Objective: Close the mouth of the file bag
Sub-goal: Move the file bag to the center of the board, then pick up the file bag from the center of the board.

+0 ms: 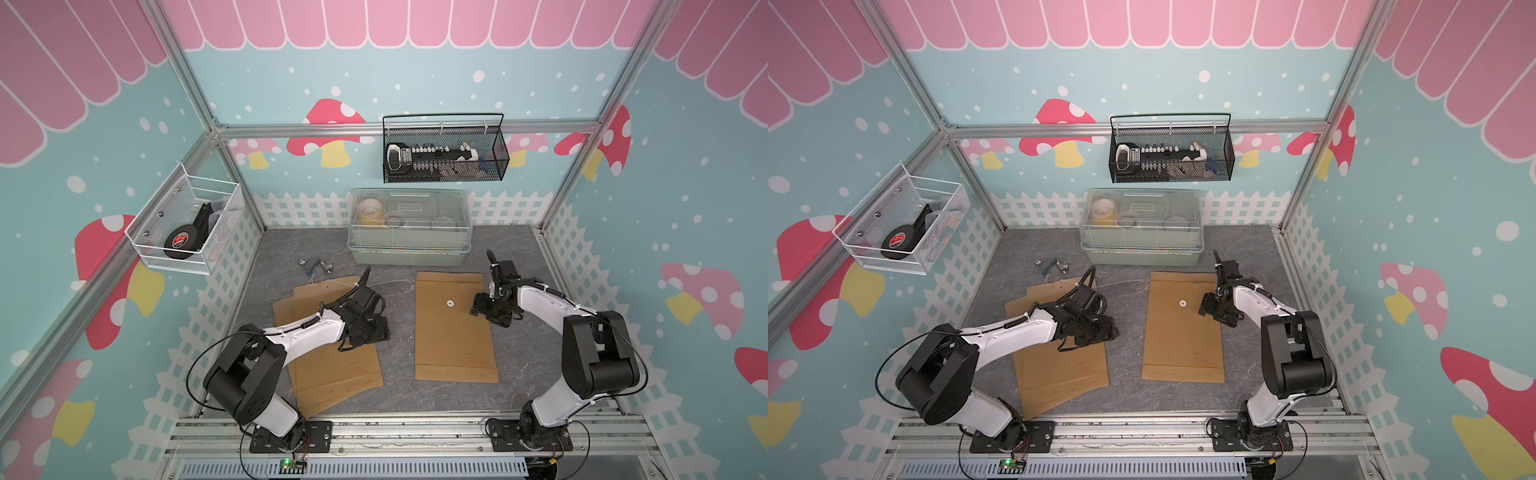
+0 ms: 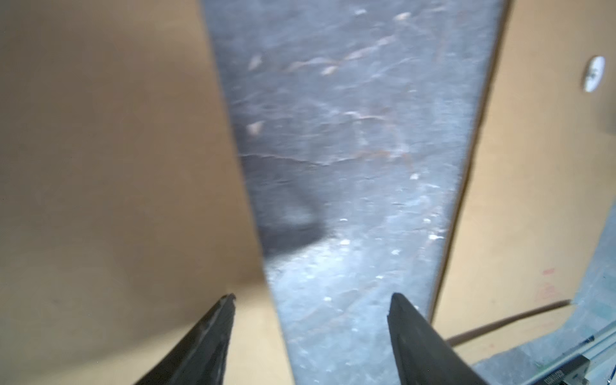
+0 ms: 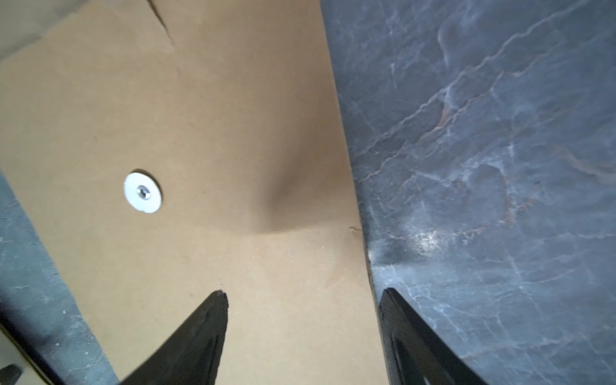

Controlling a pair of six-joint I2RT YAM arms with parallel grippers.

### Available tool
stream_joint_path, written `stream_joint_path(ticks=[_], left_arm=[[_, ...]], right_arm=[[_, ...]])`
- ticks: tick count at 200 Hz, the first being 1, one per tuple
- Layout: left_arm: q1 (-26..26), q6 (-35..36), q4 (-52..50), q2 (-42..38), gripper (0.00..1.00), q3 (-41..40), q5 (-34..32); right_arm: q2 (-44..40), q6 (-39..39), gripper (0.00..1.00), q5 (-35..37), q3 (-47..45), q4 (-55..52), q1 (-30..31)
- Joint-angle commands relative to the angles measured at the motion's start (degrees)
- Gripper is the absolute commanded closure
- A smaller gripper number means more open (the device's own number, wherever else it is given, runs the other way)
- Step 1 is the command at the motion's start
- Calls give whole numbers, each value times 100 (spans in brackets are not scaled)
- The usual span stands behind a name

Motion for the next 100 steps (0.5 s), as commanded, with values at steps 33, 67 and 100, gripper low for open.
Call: stream_joint_path(ticks=[33, 67, 100], left_arm=[[-612, 85, 422, 1814, 24, 2065, 302], [-683, 24, 395, 2491, 22, 2500, 517], [-770, 27, 418, 2585, 22, 2299, 596]], right_arm=[[64, -363, 27, 88, -208, -108, -59], [104, -508, 28, -91, -510, 176, -68], [8, -632, 32, -1325, -807, 809, -66]])
